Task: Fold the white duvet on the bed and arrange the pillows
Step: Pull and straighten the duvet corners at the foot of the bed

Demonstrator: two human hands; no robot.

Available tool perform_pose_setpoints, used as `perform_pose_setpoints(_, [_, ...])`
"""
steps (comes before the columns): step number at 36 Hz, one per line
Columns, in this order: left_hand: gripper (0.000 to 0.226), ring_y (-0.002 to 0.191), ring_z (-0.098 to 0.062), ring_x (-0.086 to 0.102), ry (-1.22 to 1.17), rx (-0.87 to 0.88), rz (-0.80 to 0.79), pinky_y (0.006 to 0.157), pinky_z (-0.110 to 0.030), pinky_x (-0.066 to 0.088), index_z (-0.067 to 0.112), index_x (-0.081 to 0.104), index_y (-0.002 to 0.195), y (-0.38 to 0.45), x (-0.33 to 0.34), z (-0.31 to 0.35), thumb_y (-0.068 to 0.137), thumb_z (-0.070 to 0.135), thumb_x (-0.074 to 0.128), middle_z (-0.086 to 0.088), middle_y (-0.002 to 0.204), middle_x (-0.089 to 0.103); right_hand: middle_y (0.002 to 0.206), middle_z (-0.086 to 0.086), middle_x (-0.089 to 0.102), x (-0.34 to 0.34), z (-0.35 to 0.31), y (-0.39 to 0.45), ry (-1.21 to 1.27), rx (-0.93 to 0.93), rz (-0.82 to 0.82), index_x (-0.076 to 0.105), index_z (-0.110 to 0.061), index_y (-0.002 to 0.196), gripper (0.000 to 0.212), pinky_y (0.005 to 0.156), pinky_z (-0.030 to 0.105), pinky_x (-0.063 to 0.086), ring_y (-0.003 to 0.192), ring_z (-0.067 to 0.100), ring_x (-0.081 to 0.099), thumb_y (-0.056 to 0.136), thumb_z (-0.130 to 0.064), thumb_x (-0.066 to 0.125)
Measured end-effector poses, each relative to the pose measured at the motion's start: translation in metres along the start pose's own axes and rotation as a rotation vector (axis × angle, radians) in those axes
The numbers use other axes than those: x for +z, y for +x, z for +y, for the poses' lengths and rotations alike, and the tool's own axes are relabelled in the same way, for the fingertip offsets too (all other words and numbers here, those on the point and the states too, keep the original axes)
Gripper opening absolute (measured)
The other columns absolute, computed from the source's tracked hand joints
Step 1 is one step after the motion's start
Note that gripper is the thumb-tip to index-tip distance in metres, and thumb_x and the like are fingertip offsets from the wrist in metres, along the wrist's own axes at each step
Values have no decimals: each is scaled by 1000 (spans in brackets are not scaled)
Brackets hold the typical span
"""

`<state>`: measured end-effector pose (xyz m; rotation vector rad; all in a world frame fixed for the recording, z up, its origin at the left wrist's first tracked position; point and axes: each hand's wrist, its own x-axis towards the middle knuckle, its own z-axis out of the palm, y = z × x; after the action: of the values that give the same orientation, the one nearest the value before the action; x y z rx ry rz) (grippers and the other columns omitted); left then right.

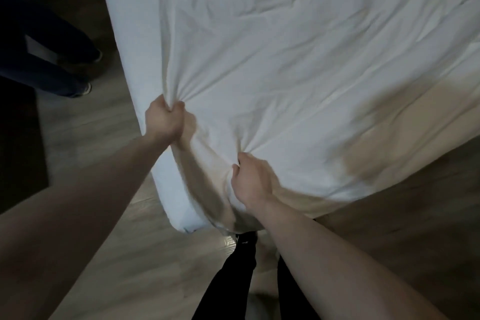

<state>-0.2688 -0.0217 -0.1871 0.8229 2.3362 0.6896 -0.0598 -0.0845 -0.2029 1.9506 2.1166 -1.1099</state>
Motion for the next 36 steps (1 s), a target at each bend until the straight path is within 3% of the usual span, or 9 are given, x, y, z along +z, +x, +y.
perform_pose_setpoints(9, [19,72,-5,58,-117,77,233,54,-11,42,13,66,108,-33,-73,-22,93,20,57,-2,95,64,97,9,61,-7,-33,-43,144,-323,57,55,-15,96,8,76,38,41,94,33,57,94,-21,50])
perform_pose_setpoints(12, [22,77,-27,67,-110,1,252,63,-31,54,10,65,92,-19,-69,-25,88,30,58,-13,88,69,101,9,61,-4,-40,-40,183,-291,55,57,-14,102,12,77,38,43,96,32,57,95,-22,50])
perform_pose_setpoints(16, [43,107,-39,63,178,-308,34,86,-42,51,-2,64,119,-4,-50,-32,87,27,65,-24,116,66,120,8,61,2,-27,-27,73,-85,-211,59,-15,114,22,91,37,46,114,31,56,94,-16,49])
perform_pose_setpoints(19, [67,121,-39,54,338,-345,-77,98,-44,48,-3,48,132,-9,-28,-20,76,23,75,-24,133,54,120,8,64,5,-2,-27,135,18,-322,62,-17,112,27,93,34,50,113,30,60,86,-17,54])
perform_pose_setpoints(21, [80,128,-41,43,496,-154,-38,105,-48,39,2,36,140,-26,-12,-5,74,23,77,-22,141,40,120,1,63,2,16,-37,234,21,-318,59,-22,119,35,96,33,49,110,24,62,84,-21,55])
perform_pose_setpoints(25, [80,125,-43,43,608,551,-148,104,-49,38,7,43,138,-69,23,13,66,27,73,-20,144,40,121,-11,57,-26,73,-52,339,76,-127,55,-31,120,36,94,34,51,103,15,62,85,-24,60])
perform_pose_setpoints(29, [84,136,-43,33,674,737,-391,109,-52,35,14,42,144,-98,67,32,69,50,55,-20,154,30,137,-4,49,-69,146,-52,357,207,36,53,-24,130,46,94,38,51,99,14,63,86,-15,63])
perform_pose_setpoints(33, [100,150,-31,-12,958,427,-716,113,-63,21,36,-5,155,-121,114,55,81,60,59,5,162,-22,148,3,38,-111,209,-46,314,336,124,43,-15,143,59,107,37,42,125,22,50,87,-11,62])
perform_pose_setpoints(36, [118,147,-38,-22,1049,305,-832,112,-67,20,32,-19,152,-134,141,74,77,61,68,2,157,-34,154,1,28,-133,245,-40,338,374,129,32,-20,150,70,107,38,42,126,24,53,88,-15,63])
